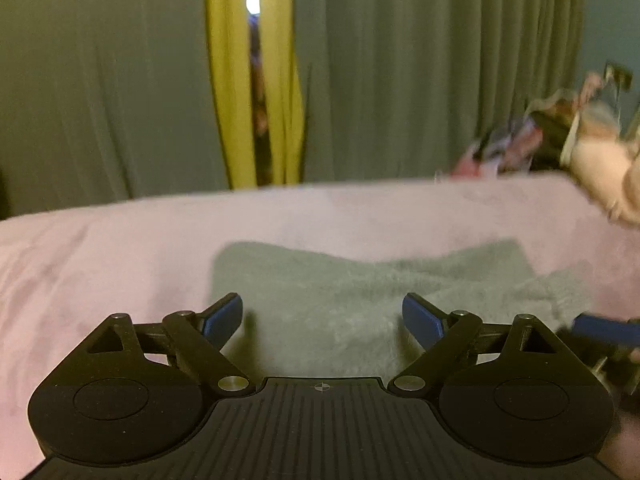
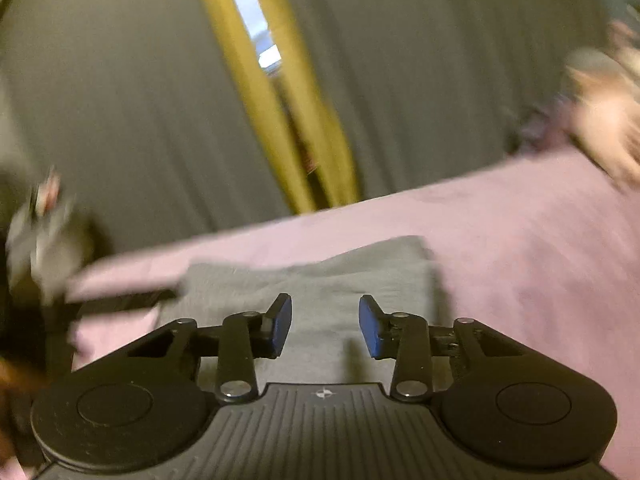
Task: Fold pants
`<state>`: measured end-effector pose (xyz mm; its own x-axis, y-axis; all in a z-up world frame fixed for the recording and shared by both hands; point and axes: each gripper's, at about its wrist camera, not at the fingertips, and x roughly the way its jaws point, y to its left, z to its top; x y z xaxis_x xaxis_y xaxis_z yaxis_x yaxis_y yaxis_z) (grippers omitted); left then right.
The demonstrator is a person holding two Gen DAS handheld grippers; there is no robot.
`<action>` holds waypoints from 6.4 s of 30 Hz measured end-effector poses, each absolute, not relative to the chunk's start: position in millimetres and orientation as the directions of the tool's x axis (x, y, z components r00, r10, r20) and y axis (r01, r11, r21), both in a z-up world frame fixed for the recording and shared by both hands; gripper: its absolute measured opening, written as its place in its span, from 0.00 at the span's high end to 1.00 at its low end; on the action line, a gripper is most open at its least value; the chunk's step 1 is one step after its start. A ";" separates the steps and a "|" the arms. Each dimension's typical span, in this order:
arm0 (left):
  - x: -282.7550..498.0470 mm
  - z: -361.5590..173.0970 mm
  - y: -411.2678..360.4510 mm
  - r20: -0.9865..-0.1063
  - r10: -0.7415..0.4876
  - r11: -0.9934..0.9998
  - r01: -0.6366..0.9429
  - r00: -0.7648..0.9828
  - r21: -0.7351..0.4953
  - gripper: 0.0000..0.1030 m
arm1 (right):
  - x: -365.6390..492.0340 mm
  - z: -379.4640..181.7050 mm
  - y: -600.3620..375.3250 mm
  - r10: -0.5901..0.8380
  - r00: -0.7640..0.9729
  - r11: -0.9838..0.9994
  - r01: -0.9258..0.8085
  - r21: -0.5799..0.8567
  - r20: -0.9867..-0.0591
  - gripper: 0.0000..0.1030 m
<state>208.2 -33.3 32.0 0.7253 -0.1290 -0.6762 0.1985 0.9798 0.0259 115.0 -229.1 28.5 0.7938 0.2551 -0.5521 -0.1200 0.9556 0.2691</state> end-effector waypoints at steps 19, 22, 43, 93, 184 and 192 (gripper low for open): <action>120.9 3.5 20.1 -0.733 -0.146 0.989 0.124 0.664 -0.085 0.06 | 63.2 -5.7 -217.5 0.297 0.679 0.955 -0.216 0.203 -0.672 0.91; 100.4 -9.9 40.3 -0.797 -0.057 0.998 0.033 0.602 -0.047 0.06 | 57.2 -8.9 -229.6 0.274 0.642 0.957 -0.111 0.266 -0.716 0.91; -74.4 56.4 17.2 -0.756 0.119 0.990 -0.014 0.644 0.143 0.00 | -62.8 30.7 -203.3 0.103 0.666 0.994 -0.049 0.093 -0.739 0.04; -17.3 6.1 0.0 -0.823 0.067 0.994 0.030 0.564 0.101 0.00 | -41.5 9.7 -182.8 0.083 0.732 0.996 -0.052 0.066 -0.676 0.04; -14.9 2.7 7.7 -0.836 0.030 0.998 0.023 0.547 0.051 0.00 | -37.1 4.8 -185.7 0.105 0.717 0.994 -0.048 0.101 -0.689 0.04; -15.3 2.8 6.6 -0.836 0.029 0.998 0.024 0.547 0.051 0.00 | -36.7 4.9 -185.5 0.106 0.717 0.994 -0.048 0.103 -0.689 0.04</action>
